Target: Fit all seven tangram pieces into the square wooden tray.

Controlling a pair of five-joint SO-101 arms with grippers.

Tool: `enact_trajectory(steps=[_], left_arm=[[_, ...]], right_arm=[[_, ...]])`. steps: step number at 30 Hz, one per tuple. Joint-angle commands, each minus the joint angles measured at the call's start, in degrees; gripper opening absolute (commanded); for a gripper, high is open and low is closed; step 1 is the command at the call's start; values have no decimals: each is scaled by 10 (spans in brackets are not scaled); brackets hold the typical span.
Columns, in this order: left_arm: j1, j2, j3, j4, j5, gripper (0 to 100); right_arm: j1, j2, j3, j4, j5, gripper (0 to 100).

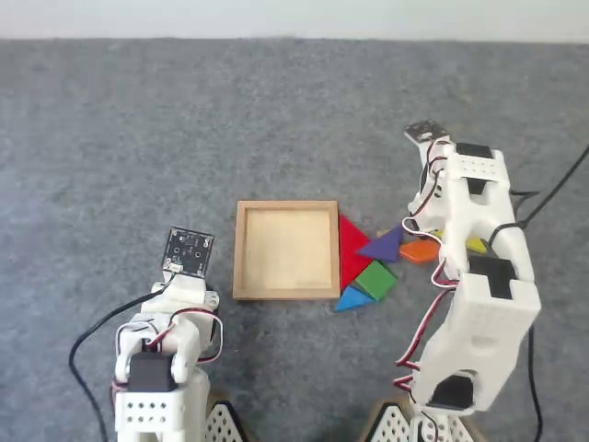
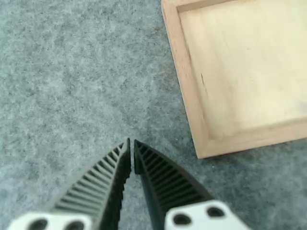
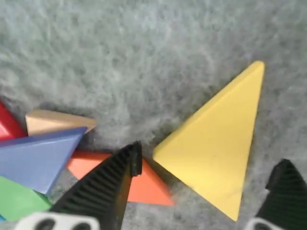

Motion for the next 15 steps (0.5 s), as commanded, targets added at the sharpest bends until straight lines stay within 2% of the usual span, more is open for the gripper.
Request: enact_trajectory(steps=[1, 5, 15], left_arm=[[-2, -11, -7, 3, 5, 13], [-2, -11, -7, 3, 5, 13], [-2, -11, -7, 3, 5, 13]], right_arm=[[-1, -9, -3, -9, -8, 258], [-1, -9, -1, -15, -22, 126], [-6, -39, -33, 8, -34, 68]])
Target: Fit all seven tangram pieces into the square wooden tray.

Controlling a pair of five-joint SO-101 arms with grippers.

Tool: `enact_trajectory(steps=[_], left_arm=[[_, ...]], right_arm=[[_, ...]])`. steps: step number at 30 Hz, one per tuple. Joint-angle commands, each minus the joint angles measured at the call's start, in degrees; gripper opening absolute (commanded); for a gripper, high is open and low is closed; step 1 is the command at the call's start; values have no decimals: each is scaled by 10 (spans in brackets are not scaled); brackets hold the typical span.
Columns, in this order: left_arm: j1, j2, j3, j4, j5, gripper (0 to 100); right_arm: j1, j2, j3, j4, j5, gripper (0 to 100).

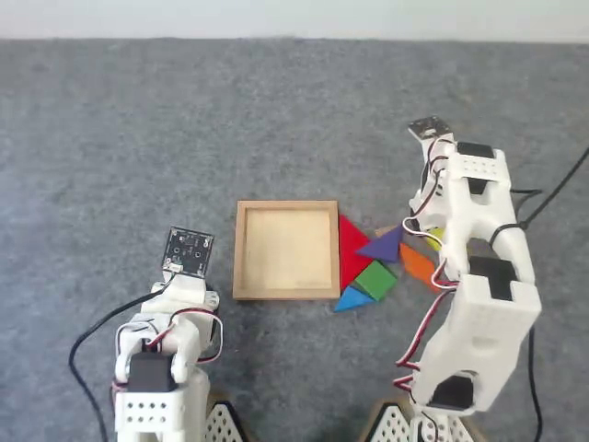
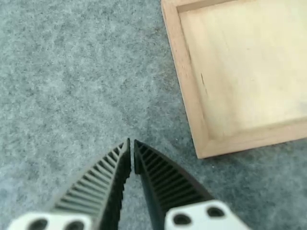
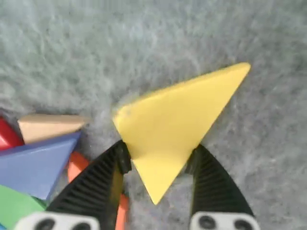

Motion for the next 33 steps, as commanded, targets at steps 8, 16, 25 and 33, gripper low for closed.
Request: enact_trajectory(steps=[8, 16, 25, 33], left_arm=[[-2, -11, -7, 3, 5, 13], [-2, -11, -7, 3, 5, 13], [-2, -11, -7, 3, 5, 13], [-2, -11, -7, 3, 5, 13]], right_arm=[[-53, -111, -116, 125, -33, 65], [9, -97, -115, 166, -63, 69], [-17, -69, -120, 103, -110, 168], [-110, -63, -117, 23, -346, 321]])
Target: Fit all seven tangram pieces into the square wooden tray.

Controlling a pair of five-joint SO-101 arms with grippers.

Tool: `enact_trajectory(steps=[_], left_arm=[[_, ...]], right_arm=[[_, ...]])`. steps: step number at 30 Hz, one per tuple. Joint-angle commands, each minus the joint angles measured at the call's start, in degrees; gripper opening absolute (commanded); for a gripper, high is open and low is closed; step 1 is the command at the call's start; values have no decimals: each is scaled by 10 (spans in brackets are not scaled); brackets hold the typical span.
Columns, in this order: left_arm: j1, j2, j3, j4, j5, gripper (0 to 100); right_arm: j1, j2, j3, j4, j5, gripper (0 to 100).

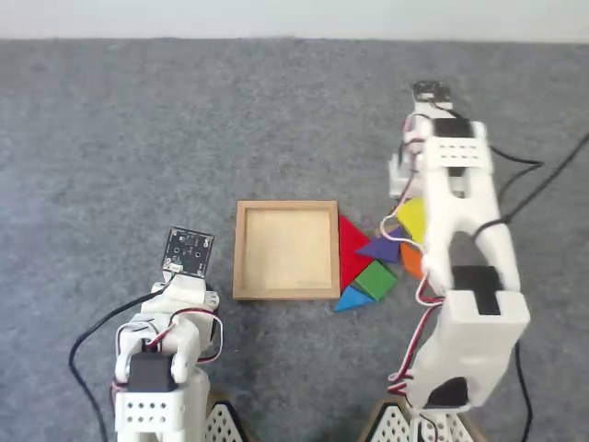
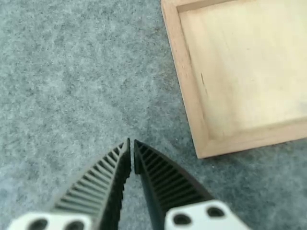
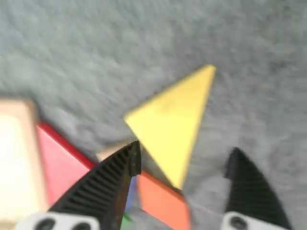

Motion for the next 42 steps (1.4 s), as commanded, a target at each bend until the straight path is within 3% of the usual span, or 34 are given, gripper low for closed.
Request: enact_trajectory(steps=[1, 5, 13, 28, 35, 42], left_arm=[[-2, -11, -7, 3, 5, 13], [-2, -11, -7, 3, 5, 13], [-2, -11, -7, 3, 5, 13], [-2, -11, -7, 3, 5, 13], [-2, -11, -7, 3, 5, 13], [-2, -11, -7, 3, 5, 13]], right_arm=[[-23, -4, -33, -28, -64, 321], [-24, 0, -33, -26, -4, 321], [-27, 76, -36, -60, 32, 325], [-5, 186, -149, -56, -8, 359], [-1, 233, -213, 0, -8, 356], [-6, 243, -213, 58, 2, 194]])
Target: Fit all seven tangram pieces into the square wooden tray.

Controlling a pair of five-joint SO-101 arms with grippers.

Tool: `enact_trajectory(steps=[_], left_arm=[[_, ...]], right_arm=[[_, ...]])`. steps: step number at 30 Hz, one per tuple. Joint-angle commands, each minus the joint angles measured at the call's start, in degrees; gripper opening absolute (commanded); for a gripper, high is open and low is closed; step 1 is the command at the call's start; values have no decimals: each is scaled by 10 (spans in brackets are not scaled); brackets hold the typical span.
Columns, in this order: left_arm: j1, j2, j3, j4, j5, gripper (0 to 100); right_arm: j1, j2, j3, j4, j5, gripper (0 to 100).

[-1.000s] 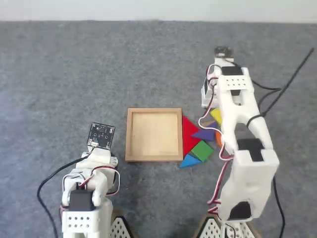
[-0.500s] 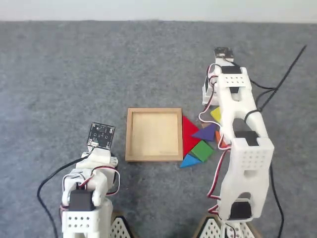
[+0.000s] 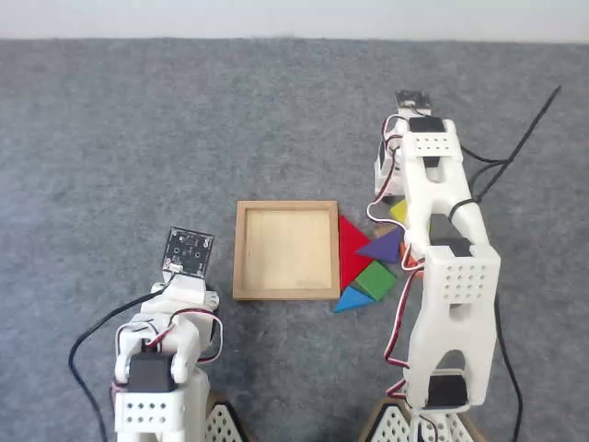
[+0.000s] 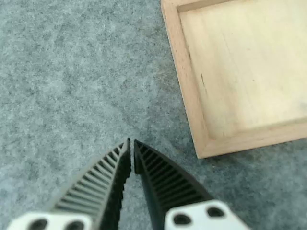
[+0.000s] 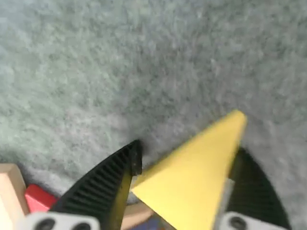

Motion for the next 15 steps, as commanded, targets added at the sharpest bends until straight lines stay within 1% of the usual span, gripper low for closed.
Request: enact_trajectory(steps=[1, 8, 12, 15], left_arm=[[-2, -11, -7, 3, 5, 13], [-2, -11, -7, 3, 5, 13], [-2, -11, -7, 3, 5, 13], [-2, -11, -7, 3, 5, 13]], right_arm=[[0, -2, -19, 30, 13, 199], [0, -6, -20, 53, 25, 297], [-6, -32, -45, 85, 76, 333], [-15, -87, -34, 116, 113, 344]])
